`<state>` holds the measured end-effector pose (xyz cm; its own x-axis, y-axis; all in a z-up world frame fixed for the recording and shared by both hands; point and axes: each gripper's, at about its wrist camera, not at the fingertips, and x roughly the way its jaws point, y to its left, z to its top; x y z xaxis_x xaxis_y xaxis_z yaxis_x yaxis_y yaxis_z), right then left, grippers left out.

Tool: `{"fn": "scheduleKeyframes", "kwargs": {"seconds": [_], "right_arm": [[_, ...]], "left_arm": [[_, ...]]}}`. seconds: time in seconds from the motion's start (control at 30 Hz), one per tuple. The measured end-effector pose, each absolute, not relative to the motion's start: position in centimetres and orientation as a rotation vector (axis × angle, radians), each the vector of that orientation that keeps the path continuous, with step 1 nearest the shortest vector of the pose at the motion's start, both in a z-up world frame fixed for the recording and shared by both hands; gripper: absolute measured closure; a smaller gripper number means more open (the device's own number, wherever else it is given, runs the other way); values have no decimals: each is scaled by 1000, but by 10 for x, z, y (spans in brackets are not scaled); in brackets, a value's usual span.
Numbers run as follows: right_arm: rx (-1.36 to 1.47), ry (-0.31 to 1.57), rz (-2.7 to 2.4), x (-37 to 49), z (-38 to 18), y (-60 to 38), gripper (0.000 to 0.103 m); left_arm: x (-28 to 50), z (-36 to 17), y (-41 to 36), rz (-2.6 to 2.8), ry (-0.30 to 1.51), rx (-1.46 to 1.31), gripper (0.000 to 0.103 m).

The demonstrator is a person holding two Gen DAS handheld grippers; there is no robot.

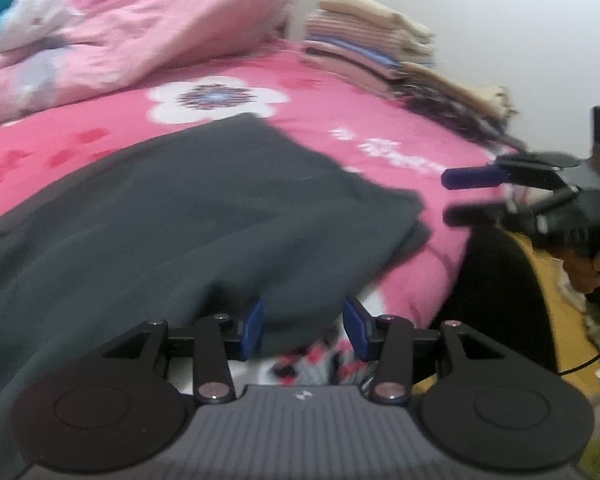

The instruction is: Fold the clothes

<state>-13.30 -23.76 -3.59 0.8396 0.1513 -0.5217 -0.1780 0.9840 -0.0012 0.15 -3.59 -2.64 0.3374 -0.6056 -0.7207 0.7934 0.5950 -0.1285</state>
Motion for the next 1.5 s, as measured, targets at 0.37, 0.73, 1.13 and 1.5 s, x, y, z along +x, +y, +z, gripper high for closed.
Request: {"fn": "scheduleKeyframes", "kwargs": {"seconds": [0.37, 0.73, 1.13, 1.5], "right_arm": [[-645, 573, 420, -95, -69, -128, 49], [-670, 598, 373, -81, -78, -121, 67], [67, 638, 506, -24, -9, -230, 102], [-338, 740, 521, -61, -47, -174, 82]], "left_arm": [[3, -35, 74, -562, 834, 7, 57], [28, -61, 188, -299, 810, -618, 39], [78, -52, 202, -334, 894, -784, 99], [80, -81, 209, -282, 998, -762, 76]]}}
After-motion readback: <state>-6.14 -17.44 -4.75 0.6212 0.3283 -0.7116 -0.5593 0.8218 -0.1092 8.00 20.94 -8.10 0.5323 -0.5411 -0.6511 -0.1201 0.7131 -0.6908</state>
